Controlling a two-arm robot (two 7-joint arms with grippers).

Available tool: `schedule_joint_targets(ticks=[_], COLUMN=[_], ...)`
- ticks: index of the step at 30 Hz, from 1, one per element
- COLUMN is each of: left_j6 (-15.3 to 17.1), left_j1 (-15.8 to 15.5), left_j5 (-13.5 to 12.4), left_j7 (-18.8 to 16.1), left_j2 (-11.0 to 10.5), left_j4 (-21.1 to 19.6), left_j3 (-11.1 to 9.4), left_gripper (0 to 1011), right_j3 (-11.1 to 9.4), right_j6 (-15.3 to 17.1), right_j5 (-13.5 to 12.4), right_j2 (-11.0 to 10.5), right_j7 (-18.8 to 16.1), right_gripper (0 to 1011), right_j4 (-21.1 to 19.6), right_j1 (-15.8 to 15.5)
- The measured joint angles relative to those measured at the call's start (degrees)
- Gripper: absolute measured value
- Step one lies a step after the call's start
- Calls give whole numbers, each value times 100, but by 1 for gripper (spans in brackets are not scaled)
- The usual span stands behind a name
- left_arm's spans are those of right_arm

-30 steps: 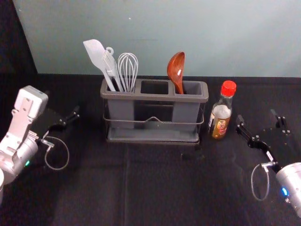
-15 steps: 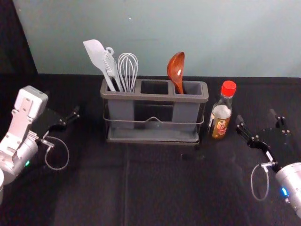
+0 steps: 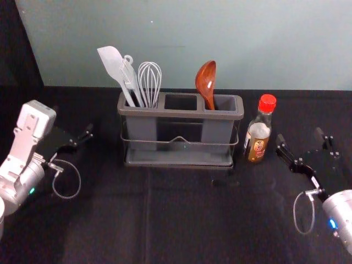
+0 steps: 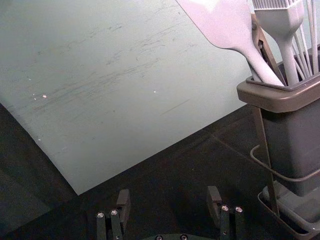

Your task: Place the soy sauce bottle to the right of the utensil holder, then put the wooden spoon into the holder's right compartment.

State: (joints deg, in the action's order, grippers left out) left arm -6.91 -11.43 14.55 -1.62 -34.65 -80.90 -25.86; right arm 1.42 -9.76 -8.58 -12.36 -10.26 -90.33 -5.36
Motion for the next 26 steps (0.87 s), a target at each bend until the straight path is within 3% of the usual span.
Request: schedule_joint_targets(ticks=[26], left_j6=[0], left_j1=[0], left_j5=[0], left_j7=[0], left_j2=[0], left_j4=[0], left_j3=[0], left_gripper=[1005], right_j3=[0], right_j6=[0], right_j5=[0], right_j2=[0], right_j7=[-1], right_gripper=[1003], right_j4=[0], right_j1=[0])
